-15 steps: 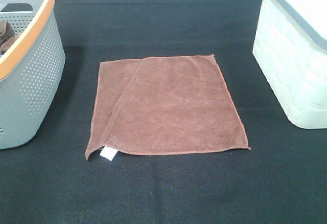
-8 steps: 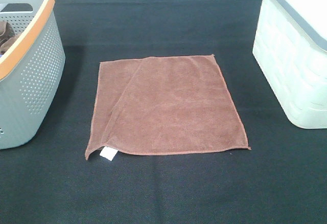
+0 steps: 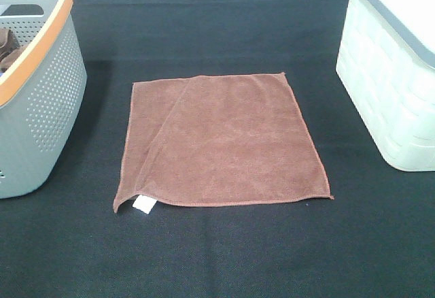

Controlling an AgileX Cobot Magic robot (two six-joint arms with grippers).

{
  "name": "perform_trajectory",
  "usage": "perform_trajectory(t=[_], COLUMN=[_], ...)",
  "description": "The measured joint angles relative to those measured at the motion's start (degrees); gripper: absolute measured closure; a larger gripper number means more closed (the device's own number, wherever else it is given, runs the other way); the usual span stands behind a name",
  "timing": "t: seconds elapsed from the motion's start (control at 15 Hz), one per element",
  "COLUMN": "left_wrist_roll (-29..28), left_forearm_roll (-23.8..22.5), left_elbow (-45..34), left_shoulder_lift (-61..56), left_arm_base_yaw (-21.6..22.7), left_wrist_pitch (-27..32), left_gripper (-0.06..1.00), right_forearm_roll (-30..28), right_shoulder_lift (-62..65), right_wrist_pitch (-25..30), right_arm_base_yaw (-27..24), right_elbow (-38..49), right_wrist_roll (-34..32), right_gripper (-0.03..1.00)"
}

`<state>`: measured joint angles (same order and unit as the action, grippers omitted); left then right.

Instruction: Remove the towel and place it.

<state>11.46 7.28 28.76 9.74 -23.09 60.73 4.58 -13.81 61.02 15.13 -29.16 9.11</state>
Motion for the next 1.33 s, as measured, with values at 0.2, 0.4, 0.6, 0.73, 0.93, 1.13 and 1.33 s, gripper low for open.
perform_trajectory(t=[0.2,0.4,0.6,0.73,0.93,1.13,1.33], left_wrist_roll=[0.0,0.0,0.0,0.0,0.0,0.0,0.0], left_forearm_roll=[0.0,-0.1,-0.1,-0.1,-0.1,-0.1,-0.1], left_elbow=[0.0,0.0,-0.1,-0.1,-0.1,-0.1,-0.1], left_shoulder_lift=[-0.8,-5.7,-9.9,-10.0,-10.0,-10.0,-10.0], left_arm_base_yaw=[9.7,24.6,27.9,27.9,27.9,27.9,27.9], left_wrist_pitch=[0.0,-0.1,-0.2,-0.2,-0.2,-0.2,-0.2], left_gripper=[0.12,0.12,0.12,0.12,0.12,0.12,0.12], right_forearm_roll=[0.2,0.2,0.3,0.3,0.3,0.3,0.3], right_shoulder_lift=[0.3,5.8,11.1,13.9,14.2,14.2,14.2], right_wrist_pitch=[0.0,0.0,0.0,0.1,0.1,0.1,0.1], right_arm_base_yaw=[-4.9,-12.9,-14.7,-14.7,-14.7,-14.7,-14.7], right_elbow=[0.0,0.0,0.0,0.2,0.2,0.2,0.2], right_wrist_roll=[0.0,0.0,0.0,0.0,0.0,0.0,0.0], right_gripper=[0.20,0.20,0.20,0.20,0.20,0.20,0.20])
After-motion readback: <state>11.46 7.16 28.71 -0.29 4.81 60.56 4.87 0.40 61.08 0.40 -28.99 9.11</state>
